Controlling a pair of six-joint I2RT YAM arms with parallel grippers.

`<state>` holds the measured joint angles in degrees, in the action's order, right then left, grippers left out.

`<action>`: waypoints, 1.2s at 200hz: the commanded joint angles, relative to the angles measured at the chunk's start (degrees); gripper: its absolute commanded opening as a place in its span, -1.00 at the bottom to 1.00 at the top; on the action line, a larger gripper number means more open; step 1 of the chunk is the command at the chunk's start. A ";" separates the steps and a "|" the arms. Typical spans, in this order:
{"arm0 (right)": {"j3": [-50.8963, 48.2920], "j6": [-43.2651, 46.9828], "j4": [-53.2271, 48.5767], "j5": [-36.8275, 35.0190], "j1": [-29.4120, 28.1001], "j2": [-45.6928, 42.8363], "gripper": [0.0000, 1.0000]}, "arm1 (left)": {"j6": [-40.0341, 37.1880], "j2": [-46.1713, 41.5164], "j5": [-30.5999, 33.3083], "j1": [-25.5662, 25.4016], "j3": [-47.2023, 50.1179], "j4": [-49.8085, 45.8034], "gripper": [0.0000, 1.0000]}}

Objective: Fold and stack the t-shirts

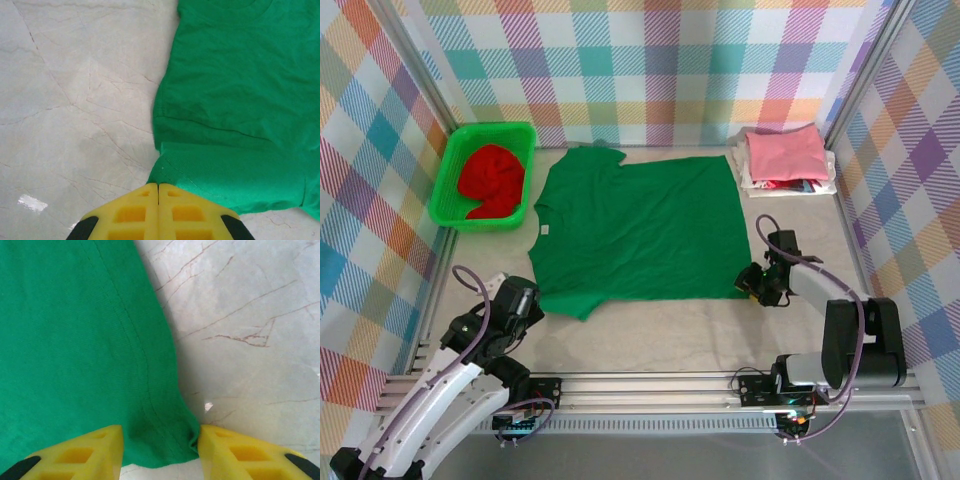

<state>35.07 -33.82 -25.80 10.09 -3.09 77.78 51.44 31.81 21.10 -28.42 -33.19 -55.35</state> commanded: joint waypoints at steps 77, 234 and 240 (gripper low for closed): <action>0.68 0.95 -1.06 -3.23 -0.96 -2.67 -0.79 | 0.64 -1.08 2.90 1.53 -1.20 -1.07 -1.00; 4.52 1.85 -12.91 2.07 -1.00 -15.79 -1.00 | -12.17 5.97 3.74 2.06 -14.27 5.41 -1.00; 5.41 2.03 -12.05 1.89 -0.97 -14.47 -1.00 | -13.39 8.05 3.55 2.71 -15.47 6.74 -1.00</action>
<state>36.75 -33.36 -39.81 12.27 -3.84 59.68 44.86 32.93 23.53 -27.20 -44.91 -55.55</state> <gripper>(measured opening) 0.047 0.052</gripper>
